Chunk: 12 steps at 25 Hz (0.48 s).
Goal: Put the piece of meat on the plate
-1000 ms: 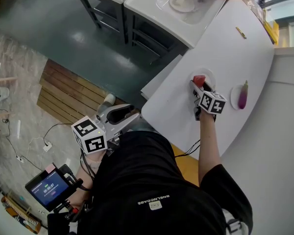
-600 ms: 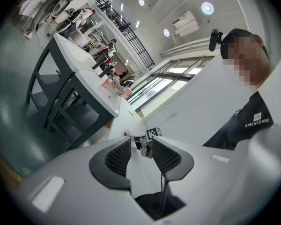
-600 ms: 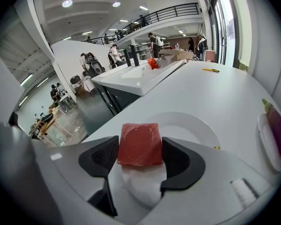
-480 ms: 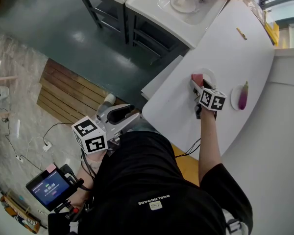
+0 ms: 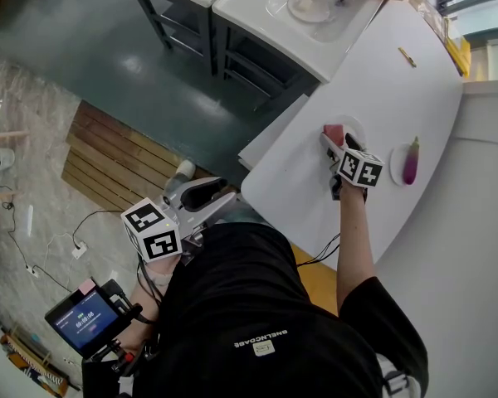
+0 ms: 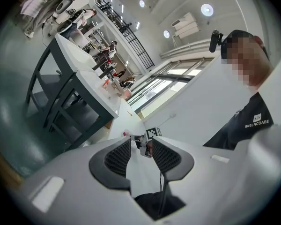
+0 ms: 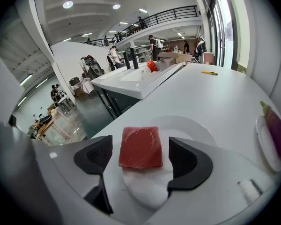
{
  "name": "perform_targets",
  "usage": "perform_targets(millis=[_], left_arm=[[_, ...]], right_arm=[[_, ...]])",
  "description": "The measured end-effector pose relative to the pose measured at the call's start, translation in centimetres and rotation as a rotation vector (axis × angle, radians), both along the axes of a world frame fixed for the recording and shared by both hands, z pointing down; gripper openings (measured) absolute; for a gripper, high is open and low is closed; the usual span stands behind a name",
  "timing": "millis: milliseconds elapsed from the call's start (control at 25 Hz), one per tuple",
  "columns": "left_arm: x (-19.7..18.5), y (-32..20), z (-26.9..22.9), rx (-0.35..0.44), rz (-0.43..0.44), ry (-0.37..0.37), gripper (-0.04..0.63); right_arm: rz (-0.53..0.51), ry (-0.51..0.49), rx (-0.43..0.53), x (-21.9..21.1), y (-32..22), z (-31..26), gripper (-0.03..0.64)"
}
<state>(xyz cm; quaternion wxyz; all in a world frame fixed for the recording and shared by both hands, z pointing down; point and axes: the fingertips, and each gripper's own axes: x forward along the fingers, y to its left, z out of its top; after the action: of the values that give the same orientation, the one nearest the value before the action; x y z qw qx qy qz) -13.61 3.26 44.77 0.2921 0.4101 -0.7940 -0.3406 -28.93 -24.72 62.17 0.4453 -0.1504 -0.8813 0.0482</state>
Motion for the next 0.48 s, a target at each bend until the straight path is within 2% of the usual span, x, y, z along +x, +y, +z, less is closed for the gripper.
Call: perform_targets(millis=[360,480], left_arm=[[0.5,-0.3,-0.1,0.007,0.022,-0.011,0.144],[-0.4,0.6,0.2,0.021,0.026,-0.009,0.144]], right_arm=[[0.009,-0.032,-0.003,0.9,-0.6,-1.2,0.417],[0.013,-0.035,-0.015,0.4,0.2,-1.5,0.417]])
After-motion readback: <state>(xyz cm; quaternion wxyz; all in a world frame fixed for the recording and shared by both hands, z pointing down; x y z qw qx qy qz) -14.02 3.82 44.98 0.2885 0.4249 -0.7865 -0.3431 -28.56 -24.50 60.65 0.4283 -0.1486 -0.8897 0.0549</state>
